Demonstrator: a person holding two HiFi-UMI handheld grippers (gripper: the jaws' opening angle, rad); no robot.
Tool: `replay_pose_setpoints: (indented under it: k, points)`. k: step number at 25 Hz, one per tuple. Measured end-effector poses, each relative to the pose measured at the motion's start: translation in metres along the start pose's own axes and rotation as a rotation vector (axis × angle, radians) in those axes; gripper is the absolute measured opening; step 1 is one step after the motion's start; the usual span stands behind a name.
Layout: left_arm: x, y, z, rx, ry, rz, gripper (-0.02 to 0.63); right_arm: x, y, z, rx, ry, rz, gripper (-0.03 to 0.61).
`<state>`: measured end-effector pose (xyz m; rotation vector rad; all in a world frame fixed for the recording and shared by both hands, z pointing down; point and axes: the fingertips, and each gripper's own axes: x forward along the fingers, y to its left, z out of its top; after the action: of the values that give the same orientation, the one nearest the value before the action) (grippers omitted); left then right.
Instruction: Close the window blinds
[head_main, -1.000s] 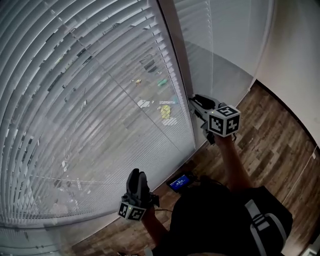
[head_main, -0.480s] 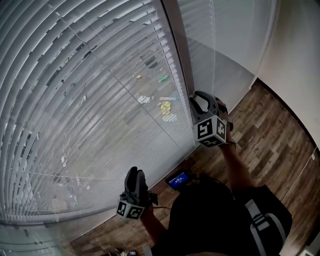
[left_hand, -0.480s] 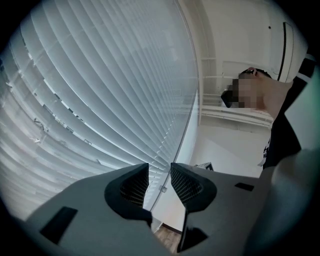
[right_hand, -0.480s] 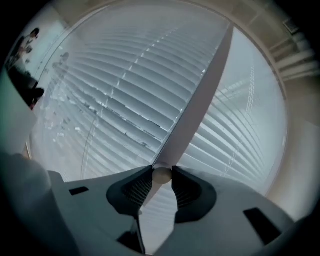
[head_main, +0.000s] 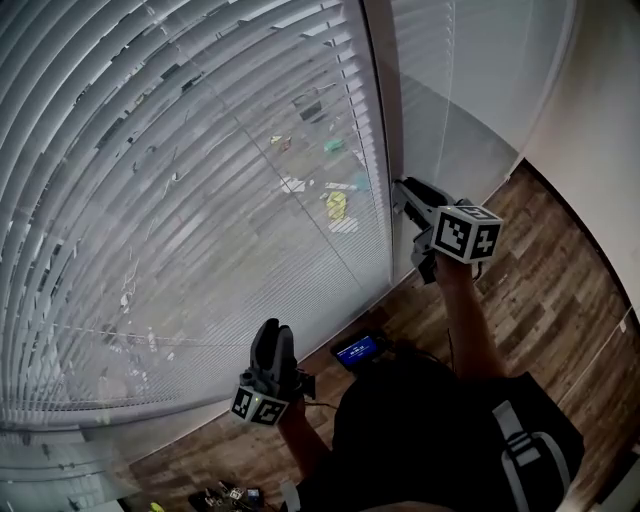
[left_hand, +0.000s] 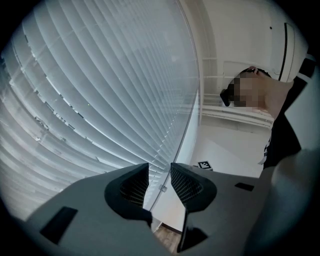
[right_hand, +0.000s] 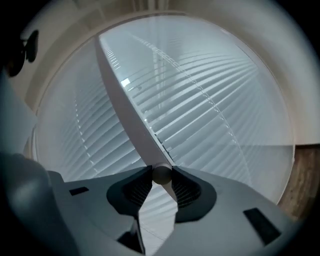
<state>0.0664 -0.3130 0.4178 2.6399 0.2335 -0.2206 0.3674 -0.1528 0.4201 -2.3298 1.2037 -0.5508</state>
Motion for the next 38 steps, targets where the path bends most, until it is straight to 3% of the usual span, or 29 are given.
replay_pose_setpoints:
  k: [3, 5, 6, 8, 11, 14, 15, 16, 19, 24, 29, 31, 33, 38]
  points:
    - [0.003, 0.003, 0.004, 0.0, -0.001, -0.001, 0.138, 0.006, 0.001, 0.003, 0.092, -0.02, 0.059, 0.129]
    - [0.0, 0.002, 0.0, -0.001, 0.001, 0.004, 0.138, 0.004, 0.005, 0.002, -0.009, -0.038, 0.078, 0.129]
    - [-0.003, 0.002, -0.001, 0.0, 0.0, 0.007, 0.138, 0.001, 0.009, 0.004, -0.124, -0.051, 0.061, 0.137]
    - [-0.006, 0.002, -0.003, 0.003, -0.004, 0.014, 0.138, -0.005, 0.015, 0.006, -0.449, -0.061, -0.035, 0.167]
    - [-0.005, 0.003, -0.008, 0.004, -0.008, 0.019, 0.138, -0.003, 0.017, 0.001, -0.869, 0.001, -0.181, 0.183]
    - [-0.004, 0.0, -0.011, 0.005, -0.007, 0.02, 0.138, 0.0, 0.01, -0.004, -1.088, 0.072, -0.28, 0.171]
    - [-0.005, -0.001, -0.013, 0.006, -0.007, 0.021, 0.138, -0.002, 0.007, -0.005, -1.136, 0.088, -0.31, 0.132]
    - [-0.005, -0.003, -0.015, 0.008, -0.007, 0.022, 0.138, -0.003, 0.004, -0.007, -1.164, 0.1, -0.333, 0.132]
    - [-0.007, -0.003, -0.013, 0.011, -0.013, 0.024, 0.138, -0.003, 0.003, -0.006, -1.095, 0.119, -0.331, 0.13]
    - [-0.007, -0.004, -0.007, 0.01, -0.015, 0.031, 0.138, -0.001, 0.002, 0.001, -0.63, 0.087, -0.178, 0.129]
    - [-0.003, -0.015, -0.003, 0.009, -0.005, 0.029, 0.138, -0.007, -0.004, 0.002, -0.386, 0.074, -0.094, 0.129]
    - [0.005, -0.014, 0.007, 0.02, -0.018, 0.01, 0.138, 0.0, 0.002, 0.012, -0.38, 0.044, -0.063, 0.129]
    - [0.008, -0.017, 0.007, 0.026, -0.015, 0.002, 0.138, 0.001, 0.004, 0.015, -0.455, 0.015, -0.053, 0.13]
    - [0.006, -0.027, -0.002, 0.026, 0.0, 0.009, 0.138, -0.01, 0.007, 0.012, -0.862, 0.019, -0.183, 0.181]
